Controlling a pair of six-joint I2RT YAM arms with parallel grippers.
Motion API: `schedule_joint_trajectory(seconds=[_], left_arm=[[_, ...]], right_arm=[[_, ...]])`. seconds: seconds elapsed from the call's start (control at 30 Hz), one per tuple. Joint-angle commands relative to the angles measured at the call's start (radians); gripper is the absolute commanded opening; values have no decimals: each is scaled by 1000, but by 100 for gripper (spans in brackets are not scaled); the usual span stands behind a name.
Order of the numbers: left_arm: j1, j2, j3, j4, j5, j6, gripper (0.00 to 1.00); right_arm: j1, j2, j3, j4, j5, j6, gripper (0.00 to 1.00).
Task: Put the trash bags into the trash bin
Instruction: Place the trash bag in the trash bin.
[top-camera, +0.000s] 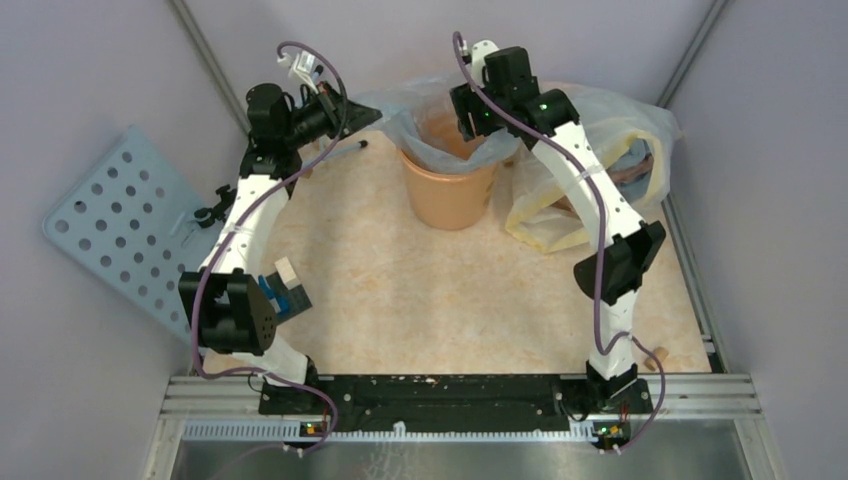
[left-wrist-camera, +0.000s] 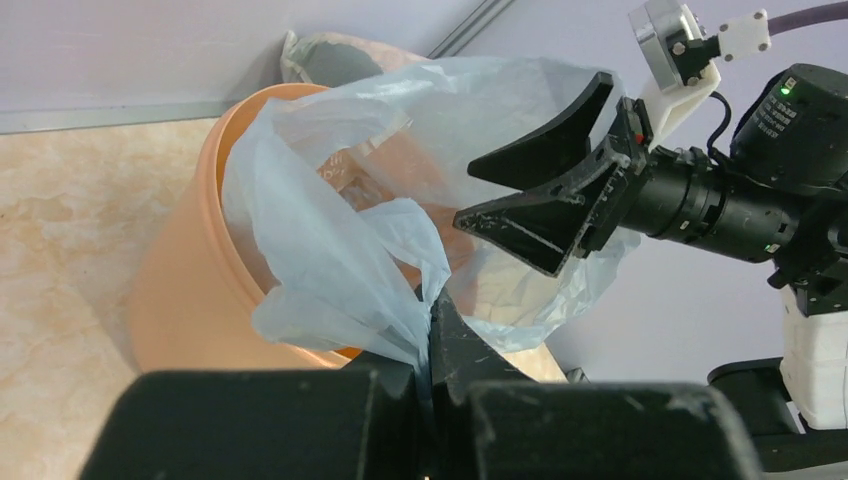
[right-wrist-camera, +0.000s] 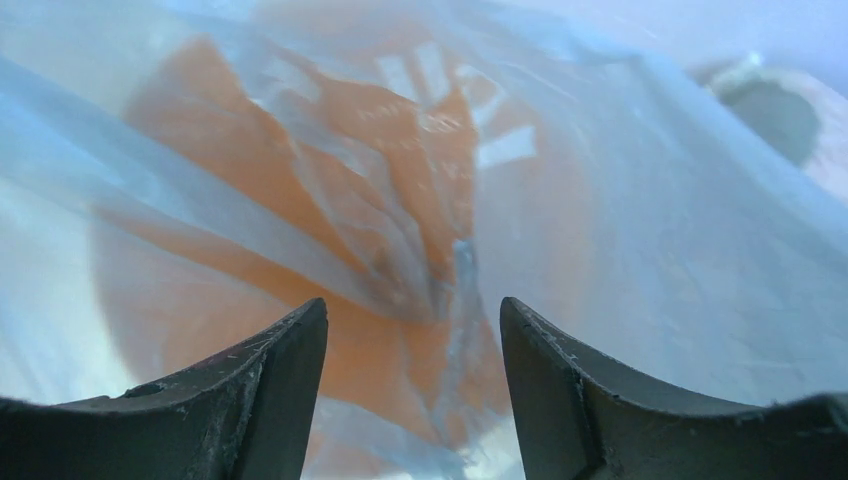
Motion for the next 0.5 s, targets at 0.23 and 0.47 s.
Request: schedule_joint_trajectory(seconds=[0.23, 0.47], left_arm=[[7, -60, 12, -54, -74, 93, 0], [9, -68, 4, -139, -146, 159, 0]], right_arm=[[-59, -35, -95, -63, 202, 56, 68], [-81, 27, -91, -57, 170, 83, 69]])
